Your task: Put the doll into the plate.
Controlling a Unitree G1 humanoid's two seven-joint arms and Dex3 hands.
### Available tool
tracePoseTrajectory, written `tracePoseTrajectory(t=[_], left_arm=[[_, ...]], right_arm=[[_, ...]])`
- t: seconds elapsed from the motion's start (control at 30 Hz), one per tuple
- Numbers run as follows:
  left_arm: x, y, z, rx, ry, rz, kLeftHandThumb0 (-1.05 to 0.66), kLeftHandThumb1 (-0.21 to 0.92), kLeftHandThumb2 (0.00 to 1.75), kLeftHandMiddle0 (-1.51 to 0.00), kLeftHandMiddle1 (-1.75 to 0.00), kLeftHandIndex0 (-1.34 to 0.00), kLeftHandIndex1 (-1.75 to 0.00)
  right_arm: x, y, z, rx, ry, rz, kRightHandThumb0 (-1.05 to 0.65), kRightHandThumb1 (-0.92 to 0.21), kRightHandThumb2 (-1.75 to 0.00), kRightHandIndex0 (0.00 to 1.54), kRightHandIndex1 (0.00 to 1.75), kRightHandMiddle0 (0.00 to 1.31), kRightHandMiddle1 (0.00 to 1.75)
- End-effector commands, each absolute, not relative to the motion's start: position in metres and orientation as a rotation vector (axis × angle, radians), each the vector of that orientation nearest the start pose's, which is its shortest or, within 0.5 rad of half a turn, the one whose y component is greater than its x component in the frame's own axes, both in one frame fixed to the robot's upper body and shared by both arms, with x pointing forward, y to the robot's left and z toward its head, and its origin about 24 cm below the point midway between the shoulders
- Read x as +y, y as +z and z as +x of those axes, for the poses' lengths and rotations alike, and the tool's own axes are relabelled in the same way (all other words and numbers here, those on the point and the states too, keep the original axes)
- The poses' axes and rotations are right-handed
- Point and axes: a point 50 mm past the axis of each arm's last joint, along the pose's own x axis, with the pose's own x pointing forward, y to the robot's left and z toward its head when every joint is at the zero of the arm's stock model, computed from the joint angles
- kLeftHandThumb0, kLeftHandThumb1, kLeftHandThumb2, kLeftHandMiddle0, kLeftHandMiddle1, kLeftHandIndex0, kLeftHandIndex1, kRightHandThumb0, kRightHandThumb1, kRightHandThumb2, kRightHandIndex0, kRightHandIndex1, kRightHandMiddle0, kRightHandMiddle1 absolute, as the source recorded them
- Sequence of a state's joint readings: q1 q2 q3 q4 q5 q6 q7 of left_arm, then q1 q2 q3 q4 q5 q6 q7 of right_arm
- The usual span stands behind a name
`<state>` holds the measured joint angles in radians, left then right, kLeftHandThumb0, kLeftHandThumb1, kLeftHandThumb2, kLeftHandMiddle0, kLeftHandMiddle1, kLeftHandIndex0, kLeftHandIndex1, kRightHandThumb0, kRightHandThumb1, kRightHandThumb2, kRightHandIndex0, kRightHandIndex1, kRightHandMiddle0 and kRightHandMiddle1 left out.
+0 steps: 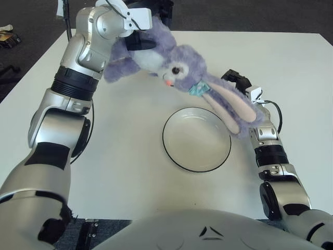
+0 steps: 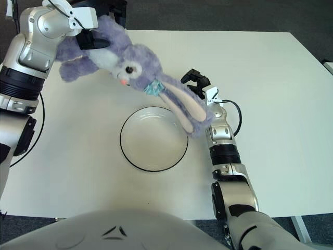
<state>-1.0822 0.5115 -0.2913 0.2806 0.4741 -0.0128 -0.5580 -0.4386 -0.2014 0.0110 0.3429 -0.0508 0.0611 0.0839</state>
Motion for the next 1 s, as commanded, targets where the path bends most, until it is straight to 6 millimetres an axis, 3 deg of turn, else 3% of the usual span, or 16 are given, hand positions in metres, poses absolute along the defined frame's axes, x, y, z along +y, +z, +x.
tracePoseTrajectory(t=[0.0, 0.03, 0.07, 0.13, 0.23, 0.37, 0.57, 0.97], left_arm=[[0.108, 0.291, 0.360, -0.491, -0.463, 1.264, 0.00, -0.09, 1.75, -0.92, -1.67, -0.71, -1.75], [0.108, 0.291, 0.359, -0.495, -0.459, 1.262, 0.00, -0.09, 1.75, -0.92, -1.67, -0.71, -1.75], [0.107, 0.291, 0.359, -0.498, -0.457, 1.260, 0.00, -0.09, 1.75, -0.92, -1.66, -0.71, -1.75], [0.106, 0.292, 0.359, -0.499, -0.451, 1.260, 0.00, -0.09, 1.75, -0.93, -1.66, -0.71, -1.75], [0.105, 0.292, 0.359, -0.501, -0.437, 1.267, 0.00, -0.10, 1.75, -0.94, -1.64, -0.71, -1.75], [0.105, 0.293, 0.358, -0.506, -0.424, 1.264, 0.00, -0.10, 1.75, -0.94, -1.64, -0.71, -1.75], [0.103, 0.294, 0.359, -0.543, -0.381, 1.289, 0.00, -0.09, 1.75, -0.94, -1.65, -0.70, -1.75], [0.099, 0.295, 0.358, -0.553, -0.388, 1.338, 0.00, -0.11, 1.75, -0.96, -1.60, -0.72, -1.75]], right_arm=[[-0.162, 0.095, 0.338, -0.093, 0.149, -0.345, -0.02, -0.47, -1.06, 0.61, 1.52, 0.32, 1.75], [-0.161, 0.097, 0.337, -0.109, 0.160, -0.362, -0.01, -0.61, -0.85, 0.58, 1.43, 0.27, 1.75], [-0.161, 0.098, 0.337, -0.120, 0.168, -0.373, -0.11, -0.56, -0.88, 0.51, 1.41, 0.21, 1.73], [-0.158, 0.100, 0.334, -0.149, 0.188, -0.390, -0.32, -0.33, -1.13, 0.32, 1.31, 0.09, 1.65], [-0.156, 0.103, 0.332, -0.190, 0.220, -0.389, -0.34, -0.16, -1.32, 0.19, 1.19, 0.03, 1.51], [-0.155, 0.104, 0.331, -0.217, 0.242, -0.366, -0.27, -0.03, -1.46, 0.09, 1.10, 0.01, 1.35], [-0.153, 0.106, 0.331, -0.250, 0.248, -0.330, -0.28, 0.00, -1.48, 0.02, 1.02, 0.00, 1.20], [-0.154, 0.106, 0.335, -0.279, 0.254, -0.287, -0.20, 0.03, -1.46, 0.00, 0.98, 0.00, 1.11]])
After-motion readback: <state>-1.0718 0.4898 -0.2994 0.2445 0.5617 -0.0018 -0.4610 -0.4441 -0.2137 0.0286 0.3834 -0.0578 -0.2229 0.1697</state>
